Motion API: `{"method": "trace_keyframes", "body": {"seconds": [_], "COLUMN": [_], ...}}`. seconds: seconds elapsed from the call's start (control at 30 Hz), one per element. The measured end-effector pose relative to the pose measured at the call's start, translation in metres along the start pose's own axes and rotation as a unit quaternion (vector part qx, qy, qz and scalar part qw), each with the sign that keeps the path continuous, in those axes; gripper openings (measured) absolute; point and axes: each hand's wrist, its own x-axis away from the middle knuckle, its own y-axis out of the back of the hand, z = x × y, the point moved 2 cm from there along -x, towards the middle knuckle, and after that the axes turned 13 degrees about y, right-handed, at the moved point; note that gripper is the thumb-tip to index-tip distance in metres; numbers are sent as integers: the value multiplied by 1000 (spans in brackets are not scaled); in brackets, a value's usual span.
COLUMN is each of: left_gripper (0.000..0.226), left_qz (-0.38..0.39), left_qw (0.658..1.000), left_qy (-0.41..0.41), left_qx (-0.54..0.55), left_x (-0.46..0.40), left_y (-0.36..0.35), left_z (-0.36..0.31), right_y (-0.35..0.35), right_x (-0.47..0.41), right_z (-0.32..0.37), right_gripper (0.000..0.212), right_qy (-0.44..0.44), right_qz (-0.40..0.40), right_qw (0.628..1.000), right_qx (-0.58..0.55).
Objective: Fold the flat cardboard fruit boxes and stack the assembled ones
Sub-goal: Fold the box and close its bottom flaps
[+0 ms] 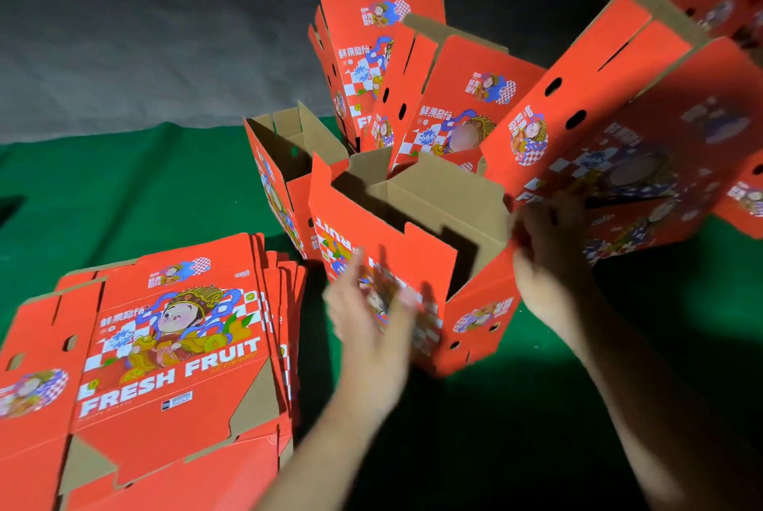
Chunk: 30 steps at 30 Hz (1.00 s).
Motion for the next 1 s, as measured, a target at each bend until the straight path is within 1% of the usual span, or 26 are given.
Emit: {"method": "trace_keyframes", "body": {"seconds": [0.03,0.07,0.1,0.13,0.17,0.2,0.23,0.27,0.3,0.33,0.37,0.4,0.43,0.47,0.53,0.57,0.63,0.7,0.77,0.87,0.93,1.0], "left_gripper": [87,87,87,87,85,79,69,58,49,41,33,27,27,32,41,45,50,53,54,43,33,33], "left_qz": [-55,-101,-130,-141,-135,-109,-62,-7,52,98,135,154,155,132,66,52,70,74,63,70,98,132], "left_qw": [998,993,987,983,982,986,993,997,997,993,988,985,986,990,997,997,995,996,997,998,995,991], "left_qy": [26,56,90,120,131,122,103,82,64,61,69,72,64,50,35,47,48,9,-18,5,24,31], "left_qx": [-2,-5,-6,-3,2,12,20,10,-7,-22,-20,-20,-18,-22,11,34,46,38,40,3,-3,-18], "left_x": [-26,-54,-80,-104,-124,-140,-152,-158,-159,-156,-153,-148,-144,-143,-147,-148,-149,-137,-124,-111,-106,-99], "left_y": [12,25,37,50,60,69,72,71,67,61,55,50,48,48,57,63,72,75,76,80,86,90], "left_z": [4,8,10,11,12,11,11,10,8,8,8,9,8,5,1,0,0,-5,-9,-4,-1,-2], "right_y": [0,1,3,5,3,-1,-7,-11,-16,-19,-24,-28,-29,-27,-24,-22,-20,-20,-21,-25,-30,-34], "right_x": [-4,-8,-14,-17,-18,-16,-12,-10,-9,-9,-7,-4,0,3,0,-7,-18,-23,-24,-28,-31,-33], "right_z": [-10,-17,-18,-19,-19,-14,-13,-10,-10,-8,-6,-1,3,4,-1,-4,-14,-24,-32,-41,-45,-47], "right_gripper": [34,34,35,33,27,20,19,21,24,30,39,48,54,53,40,35,30,26,37,43,51,53], "right_qy": [3,-12,-17,-29,-28,-43,-43,-39,-79,-106,-116,-85,-43,-24,-38,-44,-95,-116,-116,-128,-139,-140], "right_qz": [10,16,10,-1,-11,-25,-44,-70,-86,-83,-57,-32,-12,1,-19,-31,-54,-66,-64,-48,-26,-10], "right_qw": [1000,999,999,999,1000,999,998,996,993,991,991,995,998,998,999,999,991,983,978,971,970,968], "right_qx": [-8,-25,-27,-21,1,8,16,42,30,23,43,40,55,51,9,-9,-81,-127,-164,-194,-197,-206]}}
